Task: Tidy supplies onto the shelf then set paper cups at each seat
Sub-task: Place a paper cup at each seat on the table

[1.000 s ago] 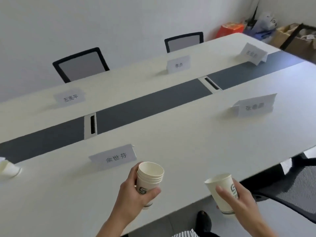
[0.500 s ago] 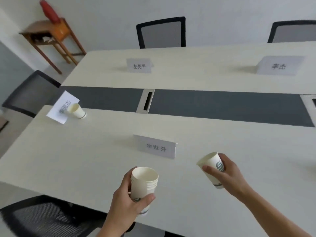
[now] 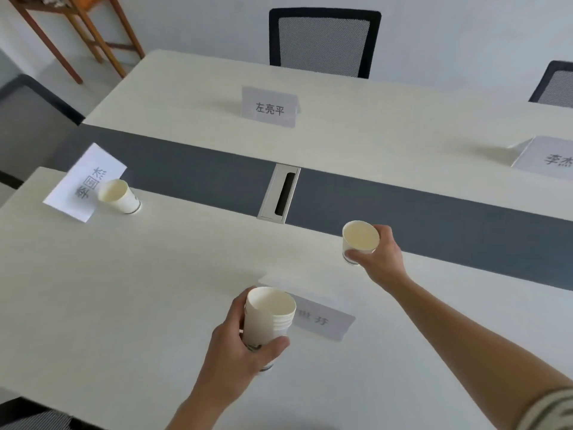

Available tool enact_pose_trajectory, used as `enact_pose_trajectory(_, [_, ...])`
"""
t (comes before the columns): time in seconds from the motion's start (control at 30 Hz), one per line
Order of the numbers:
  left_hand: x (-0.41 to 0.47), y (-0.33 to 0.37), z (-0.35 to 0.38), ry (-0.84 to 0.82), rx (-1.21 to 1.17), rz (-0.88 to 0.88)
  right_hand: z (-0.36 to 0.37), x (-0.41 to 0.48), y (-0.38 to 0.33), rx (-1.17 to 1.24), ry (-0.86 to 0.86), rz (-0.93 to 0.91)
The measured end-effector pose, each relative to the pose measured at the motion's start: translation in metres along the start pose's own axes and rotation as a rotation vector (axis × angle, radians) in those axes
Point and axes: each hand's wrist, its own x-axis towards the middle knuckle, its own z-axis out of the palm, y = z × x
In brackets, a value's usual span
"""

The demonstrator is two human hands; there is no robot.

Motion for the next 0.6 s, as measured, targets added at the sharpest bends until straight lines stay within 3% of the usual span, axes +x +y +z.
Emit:
enact_pose_trajectory(0.3, [0.027, -0.027, -0.016, 0.012, -0.007, -0.097, 0.045, 0.021, 0.053, -0.061, 0.071, 0.092])
enact_pose_trajectory(0.6, [0.041, -0.01, -0.008, -0.079, 0.054, -0.029, 0.035, 0.015, 0.055, -0.109, 0.065, 0.122])
